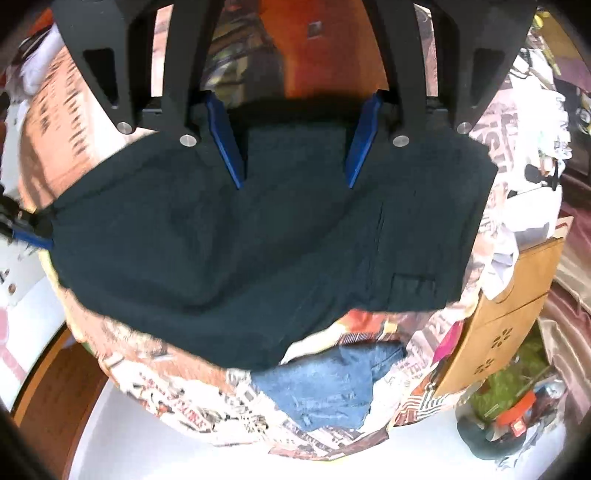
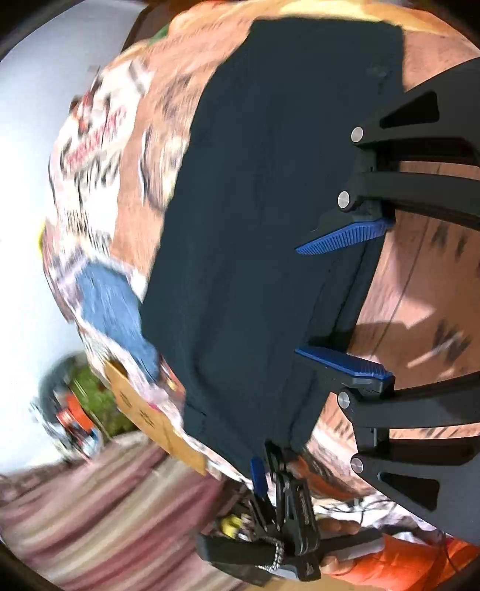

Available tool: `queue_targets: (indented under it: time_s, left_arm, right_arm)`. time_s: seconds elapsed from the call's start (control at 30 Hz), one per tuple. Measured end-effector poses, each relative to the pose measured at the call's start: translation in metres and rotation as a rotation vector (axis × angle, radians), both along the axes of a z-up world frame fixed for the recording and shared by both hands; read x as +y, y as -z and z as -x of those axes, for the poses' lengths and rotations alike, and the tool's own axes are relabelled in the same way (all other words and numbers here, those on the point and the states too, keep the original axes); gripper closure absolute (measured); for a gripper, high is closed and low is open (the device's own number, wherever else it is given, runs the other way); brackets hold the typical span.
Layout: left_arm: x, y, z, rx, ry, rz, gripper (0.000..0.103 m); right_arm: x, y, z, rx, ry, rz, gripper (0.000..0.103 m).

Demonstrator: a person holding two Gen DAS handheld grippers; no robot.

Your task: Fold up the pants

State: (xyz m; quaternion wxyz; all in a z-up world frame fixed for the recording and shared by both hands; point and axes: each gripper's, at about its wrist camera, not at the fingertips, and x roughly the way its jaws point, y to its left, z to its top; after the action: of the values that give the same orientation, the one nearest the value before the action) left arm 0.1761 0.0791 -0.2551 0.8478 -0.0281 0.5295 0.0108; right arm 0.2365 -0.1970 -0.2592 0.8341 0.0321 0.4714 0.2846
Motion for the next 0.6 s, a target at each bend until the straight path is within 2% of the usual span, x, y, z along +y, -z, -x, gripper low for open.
queue_targets:
  time_s: [0.2,0.3,0.47,0.6]
  left_arm:
    - [-0.020,-0.020,-0.035,-0.049,0.002,0.037,0.040]
    - [-0.038,-0.024,-0.052,-0.062,0.028,0.038,0.039]
    - [-0.075,-0.017,-0.078,-0.042,0.100,0.027,0.039]
    - [-0.105,-0.002,-0.089,0.002,0.165,0.010,0.039]
  right_arm:
    - [-0.083,-0.003,0.007,-0.003,0.251,-0.032,0.054]
    - [-0.125,0.002,0.015,0.013,0.389,-0.067,0.045]
    - [-0.173,0.025,0.025,0.085,0.548,-0.103,0.045]
    - [-0.201,0.049,0.029,0.173,0.637,-0.193,0.045]
